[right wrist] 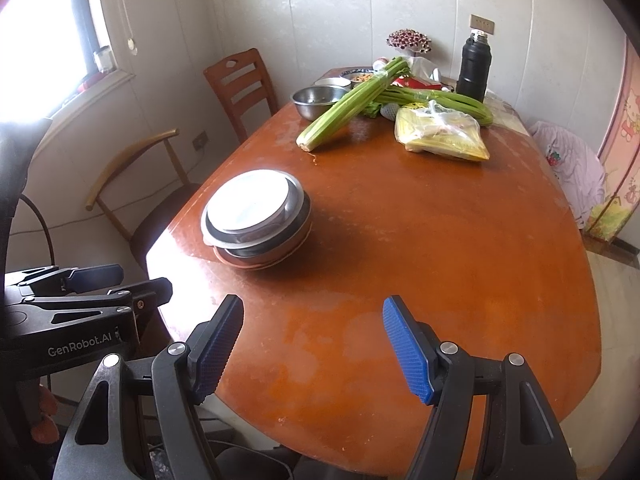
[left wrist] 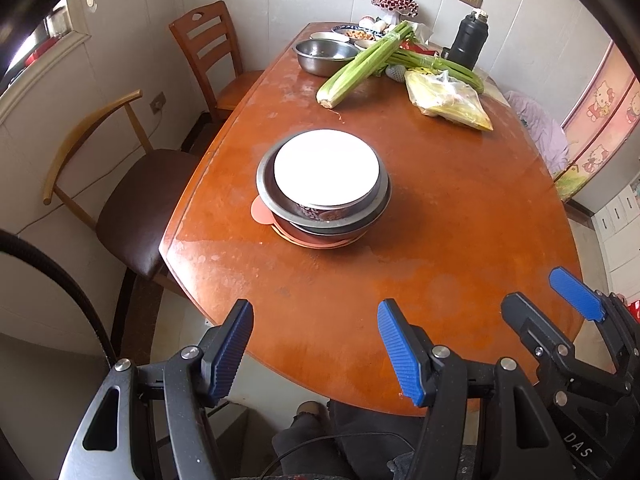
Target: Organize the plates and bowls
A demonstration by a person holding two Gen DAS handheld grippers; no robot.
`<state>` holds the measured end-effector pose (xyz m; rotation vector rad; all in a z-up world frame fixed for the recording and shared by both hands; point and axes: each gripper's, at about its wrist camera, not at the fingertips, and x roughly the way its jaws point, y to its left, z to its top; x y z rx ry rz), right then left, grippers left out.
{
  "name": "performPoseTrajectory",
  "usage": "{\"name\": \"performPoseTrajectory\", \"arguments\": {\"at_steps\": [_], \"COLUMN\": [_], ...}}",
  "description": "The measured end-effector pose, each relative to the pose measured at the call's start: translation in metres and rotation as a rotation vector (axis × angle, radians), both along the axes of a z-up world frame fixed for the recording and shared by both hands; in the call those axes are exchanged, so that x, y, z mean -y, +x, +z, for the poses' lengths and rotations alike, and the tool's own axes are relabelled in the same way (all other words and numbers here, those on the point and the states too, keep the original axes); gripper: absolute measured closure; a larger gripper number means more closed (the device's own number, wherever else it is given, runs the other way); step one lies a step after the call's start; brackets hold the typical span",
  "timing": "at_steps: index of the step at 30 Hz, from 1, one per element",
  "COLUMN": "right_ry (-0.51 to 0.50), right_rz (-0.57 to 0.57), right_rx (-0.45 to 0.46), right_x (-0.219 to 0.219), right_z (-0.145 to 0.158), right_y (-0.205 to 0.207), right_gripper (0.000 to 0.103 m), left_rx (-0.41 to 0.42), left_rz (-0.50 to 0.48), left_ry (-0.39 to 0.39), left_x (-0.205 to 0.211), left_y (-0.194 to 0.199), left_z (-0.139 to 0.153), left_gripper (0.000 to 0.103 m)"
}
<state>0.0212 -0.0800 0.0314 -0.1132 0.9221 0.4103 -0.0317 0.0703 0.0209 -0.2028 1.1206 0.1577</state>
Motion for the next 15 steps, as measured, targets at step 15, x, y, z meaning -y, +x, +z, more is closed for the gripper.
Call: {"name": "performPoseTrajectory", "arguments": {"at_steps": [15], "right_ry": [0.017], "right_rz": [-0.030], "right_rx": [-0.004], "right_x": [0.0054], "right_z": [0.0011], "right_y": [0.0035], "right_gripper": [0.029], "left_rx": [-0.033], "left_rz": [-0.006], "left_ry": [0.019], "left_x": [-0.0017], "left_y": [0.0037], "left_z": [-0.0057], "left_gripper": [0.039]}}
